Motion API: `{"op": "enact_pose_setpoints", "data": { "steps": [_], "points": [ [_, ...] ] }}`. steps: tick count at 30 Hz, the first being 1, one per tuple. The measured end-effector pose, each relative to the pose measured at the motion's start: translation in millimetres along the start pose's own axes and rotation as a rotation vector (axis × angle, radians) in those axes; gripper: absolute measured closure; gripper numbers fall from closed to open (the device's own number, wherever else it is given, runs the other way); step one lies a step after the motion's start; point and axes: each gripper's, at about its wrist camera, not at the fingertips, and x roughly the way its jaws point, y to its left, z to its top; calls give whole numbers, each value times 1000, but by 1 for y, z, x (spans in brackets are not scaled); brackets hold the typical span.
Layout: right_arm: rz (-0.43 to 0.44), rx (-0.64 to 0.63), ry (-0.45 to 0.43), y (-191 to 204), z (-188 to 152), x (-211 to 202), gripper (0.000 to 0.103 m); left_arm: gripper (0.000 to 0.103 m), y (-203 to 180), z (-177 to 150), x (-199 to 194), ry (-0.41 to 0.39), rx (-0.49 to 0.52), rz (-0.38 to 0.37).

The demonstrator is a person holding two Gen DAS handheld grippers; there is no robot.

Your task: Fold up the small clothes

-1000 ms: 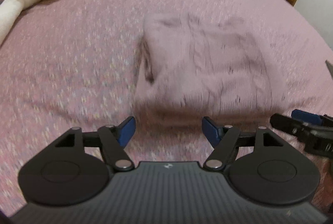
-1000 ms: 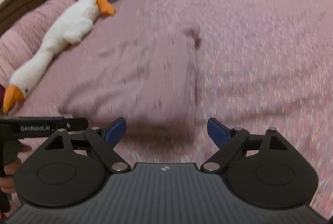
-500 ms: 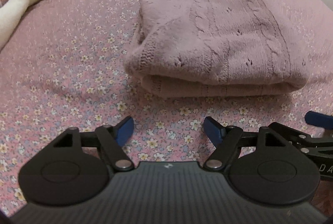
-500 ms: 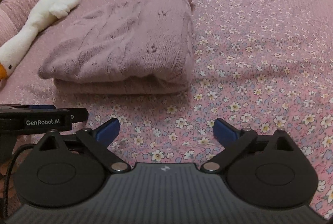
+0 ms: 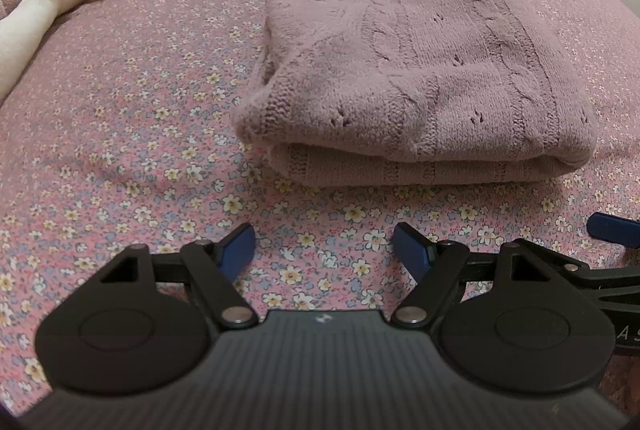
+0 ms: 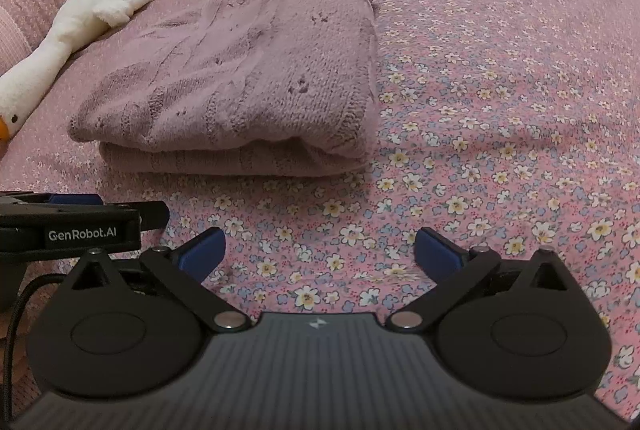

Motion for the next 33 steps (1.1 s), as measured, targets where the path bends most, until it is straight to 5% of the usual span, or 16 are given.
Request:
{"op": "enact_pose_setpoints", "data": {
  "steps": [33],
  "points": [
    [-1, -3, 3, 0, 0, 1, 0, 25, -2, -1, -1, 4, -1, 2]
  ]
}}
